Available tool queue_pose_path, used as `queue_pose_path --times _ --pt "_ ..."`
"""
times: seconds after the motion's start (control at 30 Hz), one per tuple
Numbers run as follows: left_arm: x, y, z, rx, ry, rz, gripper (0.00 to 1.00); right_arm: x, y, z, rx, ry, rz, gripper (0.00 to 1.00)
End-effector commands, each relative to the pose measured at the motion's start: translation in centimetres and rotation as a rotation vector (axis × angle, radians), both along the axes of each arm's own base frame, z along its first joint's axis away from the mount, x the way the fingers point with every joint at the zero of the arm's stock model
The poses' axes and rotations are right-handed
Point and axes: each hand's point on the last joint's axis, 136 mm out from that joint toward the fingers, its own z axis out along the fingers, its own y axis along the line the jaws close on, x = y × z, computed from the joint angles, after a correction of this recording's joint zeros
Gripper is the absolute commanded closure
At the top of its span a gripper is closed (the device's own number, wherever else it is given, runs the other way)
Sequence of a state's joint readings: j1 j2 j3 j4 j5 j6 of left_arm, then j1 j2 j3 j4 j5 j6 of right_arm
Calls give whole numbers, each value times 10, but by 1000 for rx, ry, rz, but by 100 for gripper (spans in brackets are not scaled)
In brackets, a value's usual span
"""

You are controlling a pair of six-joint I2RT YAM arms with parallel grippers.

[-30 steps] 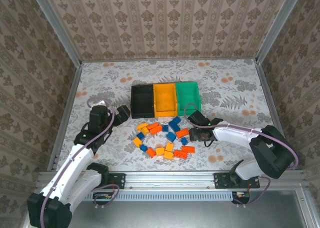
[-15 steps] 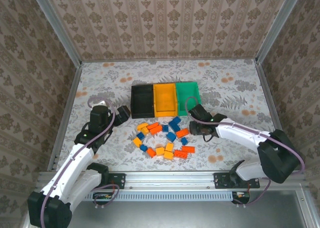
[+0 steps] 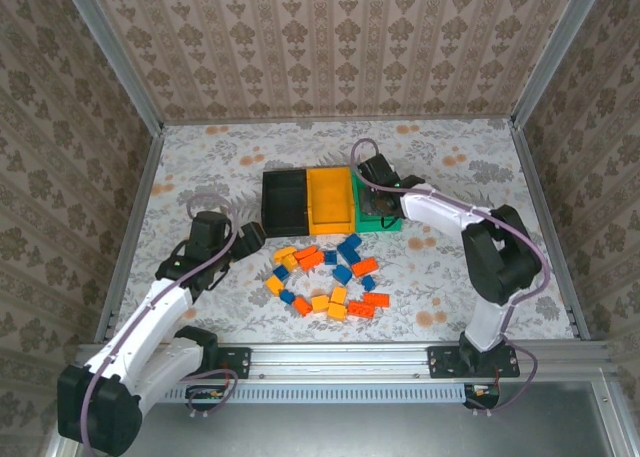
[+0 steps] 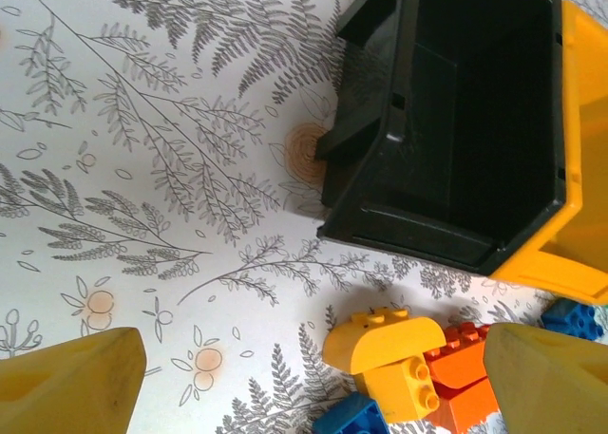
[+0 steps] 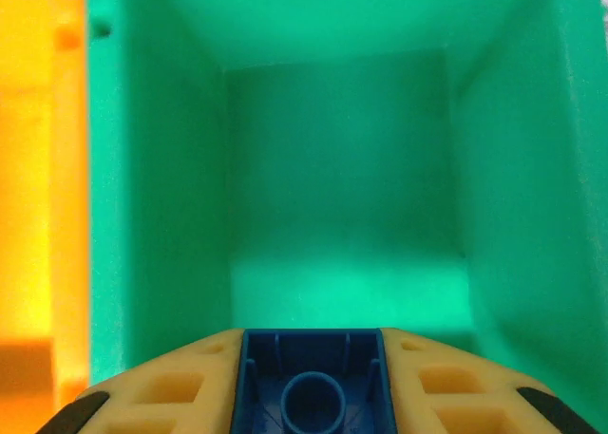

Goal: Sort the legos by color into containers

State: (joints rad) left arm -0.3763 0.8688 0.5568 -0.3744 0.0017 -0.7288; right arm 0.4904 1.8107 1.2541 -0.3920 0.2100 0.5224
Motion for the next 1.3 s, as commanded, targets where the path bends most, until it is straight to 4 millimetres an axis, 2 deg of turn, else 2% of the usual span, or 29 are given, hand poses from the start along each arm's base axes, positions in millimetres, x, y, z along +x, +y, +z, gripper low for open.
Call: queue_pose_path --times 0.0,0.1,0.2,0.27,0.4,0.57,0.7,0.87,1.03,1.27 --pt "-8 -5 -7 11 29 -38 8 16 -5 8 -34 -20 -20 66" --pt "-10 -7 -10 34 37 -55 9 21 -3 20 -21 -39 -17 47" --pt "-14 -12 -13 60 52 -87 11 16 -1 34 6 -66 -10 37" --pt "-19 -19 -15 79 67 -123 12 8 -1 39 26 -69 -2 35" --pt "-36 -35 -28 143 112 -221 13 -15 3 41 64 -73 22 34" --pt "-65 -44 -55 265 194 -307 13 -41 2 30 100 -52 41 34" --pt "-77 -51 -78 258 242 -326 18 -52 -3 24 102 -50 39 34" --pt "-80 -60 -97 266 278 -339 17 -57 -8 27 96 -68 38 34" --pt "-76 -55 -107 313 292 -318 20 -59 -10 35 104 -93 40 34" --pt "-75 -52 -110 321 291 -307 36 -62 -14 35 94 -99 36 34"
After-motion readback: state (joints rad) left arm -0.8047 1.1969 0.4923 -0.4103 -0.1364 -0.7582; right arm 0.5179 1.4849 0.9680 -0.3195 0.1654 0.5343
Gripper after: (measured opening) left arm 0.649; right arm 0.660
